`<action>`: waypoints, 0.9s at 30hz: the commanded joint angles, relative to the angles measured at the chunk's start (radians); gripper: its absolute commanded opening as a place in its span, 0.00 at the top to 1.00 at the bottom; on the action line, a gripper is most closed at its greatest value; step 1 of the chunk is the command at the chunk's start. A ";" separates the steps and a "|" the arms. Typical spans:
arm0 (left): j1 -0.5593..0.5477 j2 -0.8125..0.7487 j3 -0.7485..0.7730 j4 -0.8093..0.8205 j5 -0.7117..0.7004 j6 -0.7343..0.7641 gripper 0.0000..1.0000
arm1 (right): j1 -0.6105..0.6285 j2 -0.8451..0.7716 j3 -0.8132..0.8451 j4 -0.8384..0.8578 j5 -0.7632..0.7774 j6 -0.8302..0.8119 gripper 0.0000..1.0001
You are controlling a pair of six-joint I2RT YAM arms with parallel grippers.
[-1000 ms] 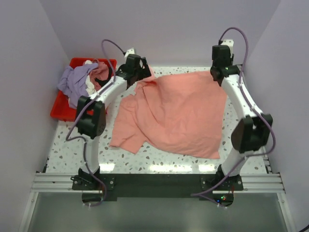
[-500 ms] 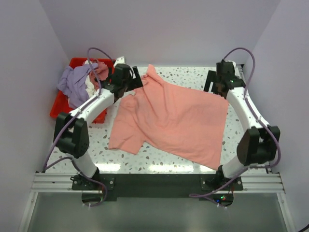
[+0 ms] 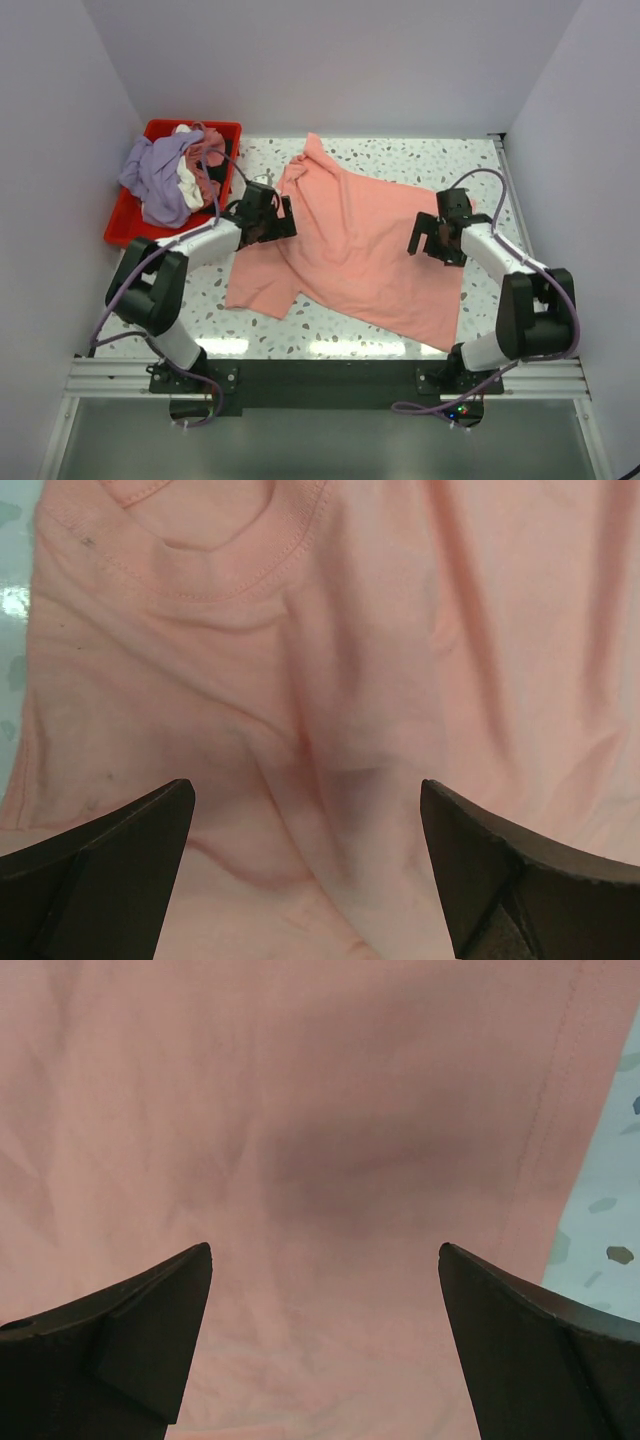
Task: Fold and stack the t-shirts
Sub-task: Flatten the tshirt out
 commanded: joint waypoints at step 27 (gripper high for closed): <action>0.090 0.578 0.567 0.039 0.199 -0.036 0.00 | -0.108 0.943 1.032 -0.066 0.054 -0.070 0.01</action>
